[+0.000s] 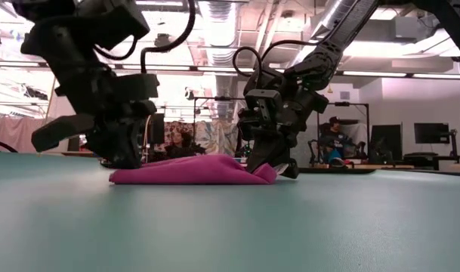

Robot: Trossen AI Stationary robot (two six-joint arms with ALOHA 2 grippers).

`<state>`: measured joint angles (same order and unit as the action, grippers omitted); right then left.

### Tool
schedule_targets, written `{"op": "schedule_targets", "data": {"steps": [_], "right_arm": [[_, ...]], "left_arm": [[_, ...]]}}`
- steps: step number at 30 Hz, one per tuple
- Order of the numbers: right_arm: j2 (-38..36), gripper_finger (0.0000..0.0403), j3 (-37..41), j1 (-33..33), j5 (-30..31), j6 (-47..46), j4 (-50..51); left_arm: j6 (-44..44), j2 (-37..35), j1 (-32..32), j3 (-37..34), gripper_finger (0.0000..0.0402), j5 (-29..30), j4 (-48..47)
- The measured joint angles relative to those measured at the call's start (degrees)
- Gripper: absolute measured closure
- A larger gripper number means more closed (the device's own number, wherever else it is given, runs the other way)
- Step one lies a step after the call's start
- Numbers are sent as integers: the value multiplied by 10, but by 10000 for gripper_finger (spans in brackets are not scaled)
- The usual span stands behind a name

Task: Roll towel into tight, uniform cylinder
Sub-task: Roll the pink towel

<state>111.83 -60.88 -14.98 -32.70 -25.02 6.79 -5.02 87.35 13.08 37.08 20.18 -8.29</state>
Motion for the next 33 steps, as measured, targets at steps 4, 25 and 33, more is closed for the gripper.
{"op": "schedule_targets", "data": {"steps": [4, 25, 33], "right_arm": [[0, 373, 0, 1, 26, 0, 0], [-85, 336, 2, -1, 141, 61, 47], [-147, 322, 1, -6, 177, 101, 60]], "left_arm": [[8, -1, -7, -26, 401, -17, 49], [11, -1, -13, -39, 401, -32, 70], [10, 0, -13, -40, 401, -34, 70]]}}
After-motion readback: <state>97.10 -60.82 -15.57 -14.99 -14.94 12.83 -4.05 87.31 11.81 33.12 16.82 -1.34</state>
